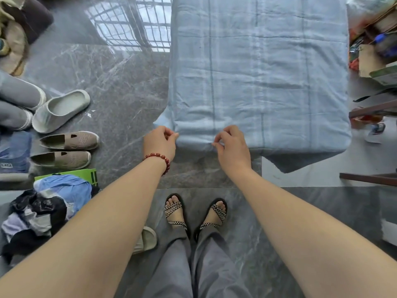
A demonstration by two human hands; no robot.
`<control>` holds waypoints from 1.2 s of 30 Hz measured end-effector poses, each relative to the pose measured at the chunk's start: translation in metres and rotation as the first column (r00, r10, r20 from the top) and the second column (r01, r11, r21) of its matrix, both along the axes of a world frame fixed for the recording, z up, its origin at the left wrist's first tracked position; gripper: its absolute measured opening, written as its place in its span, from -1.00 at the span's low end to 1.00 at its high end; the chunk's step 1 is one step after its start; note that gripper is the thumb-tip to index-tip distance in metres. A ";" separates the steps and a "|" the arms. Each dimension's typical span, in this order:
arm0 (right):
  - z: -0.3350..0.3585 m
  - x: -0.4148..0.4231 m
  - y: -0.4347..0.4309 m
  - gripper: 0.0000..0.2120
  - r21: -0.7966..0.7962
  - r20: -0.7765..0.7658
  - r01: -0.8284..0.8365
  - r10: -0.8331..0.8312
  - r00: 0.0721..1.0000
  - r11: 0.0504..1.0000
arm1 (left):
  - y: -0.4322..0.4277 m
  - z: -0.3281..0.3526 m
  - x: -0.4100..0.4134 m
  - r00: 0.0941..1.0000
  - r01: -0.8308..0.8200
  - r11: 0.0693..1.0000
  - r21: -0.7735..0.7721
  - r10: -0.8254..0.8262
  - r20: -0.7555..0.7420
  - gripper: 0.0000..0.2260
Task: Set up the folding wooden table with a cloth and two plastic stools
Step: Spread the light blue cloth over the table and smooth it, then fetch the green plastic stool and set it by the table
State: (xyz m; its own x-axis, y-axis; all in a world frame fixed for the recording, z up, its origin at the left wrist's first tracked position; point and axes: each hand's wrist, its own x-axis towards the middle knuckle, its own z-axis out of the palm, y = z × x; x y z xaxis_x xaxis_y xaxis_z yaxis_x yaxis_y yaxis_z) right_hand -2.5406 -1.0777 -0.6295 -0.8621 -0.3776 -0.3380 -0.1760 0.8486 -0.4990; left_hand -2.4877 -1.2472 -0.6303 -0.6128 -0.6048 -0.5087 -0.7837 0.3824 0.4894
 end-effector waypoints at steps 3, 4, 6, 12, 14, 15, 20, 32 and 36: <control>0.008 -0.003 -0.014 -0.88 -0.072 -0.016 0.029 -0.031 0.999 0.997 | -0.007 0.006 -0.008 0.996 -0.077 0.997 -0.016 0.076 -0.054 -0.87; 0.009 -0.004 -0.018 -0.89 -0.079 -0.017 0.027 -0.028 0.999 0.997 | -0.010 0.006 -0.010 0.993 -0.100 0.995 -0.018 0.099 -0.058 -0.87; 0.008 -0.004 -0.023 -0.90 -0.067 0.005 0.018 -0.018 1.000 0.998 | -0.014 0.005 -0.009 0.992 -0.127 0.992 -0.017 0.127 -0.013 -0.85; 0.006 0.000 -0.021 -0.81 -0.017 0.086 0.041 -0.040 0.996 0.999 | -0.007 0.001 0.005 0.995 -0.083 0.996 0.026 0.082 0.050 -0.89; 0.011 0.000 -0.018 -0.77 -0.018 0.103 0.062 -0.059 0.993 0.998 | -0.001 0.006 0.004 1.000 -0.017 0.999 0.040 0.015 0.027 -0.88; 0.012 0.000 -0.017 -0.76 -0.025 0.111 0.080 -0.076 0.991 0.996 | 0.002 0.007 0.003 1.000 0.014 0.999 0.047 -0.015 0.022 -0.87; 0.037 -0.005 -0.017 -0.75 -0.109 0.158 0.189 -0.171 0.972 0.976 | 0.012 0.034 -0.011 0.994 0.096 0.984 0.152 -0.087 -0.067 -0.77; 0.190 -0.018 -0.029 -0.60 -0.414 0.280 0.441 -0.350 0.894 0.796 | 0.028 0.191 -0.049 0.948 0.103 0.890 0.445 0.048 -0.315 -0.65; 0.268 -0.009 -0.019 -0.58 -0.469 0.315 0.483 -0.371 0.874 0.739 | 0.025 0.277 -0.040 0.924 0.141 0.865 0.482 0.060 -0.379 -0.63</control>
State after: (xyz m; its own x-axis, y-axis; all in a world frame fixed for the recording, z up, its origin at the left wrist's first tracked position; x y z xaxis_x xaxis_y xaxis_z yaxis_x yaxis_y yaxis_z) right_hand -2.5497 -1.0970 -0.3620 -0.9154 -0.1497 -0.3736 0.2857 0.4121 -0.8652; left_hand -2.5275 -1.2219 -0.3537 -0.8326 -0.3061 -0.4615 -0.4955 0.0395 0.8677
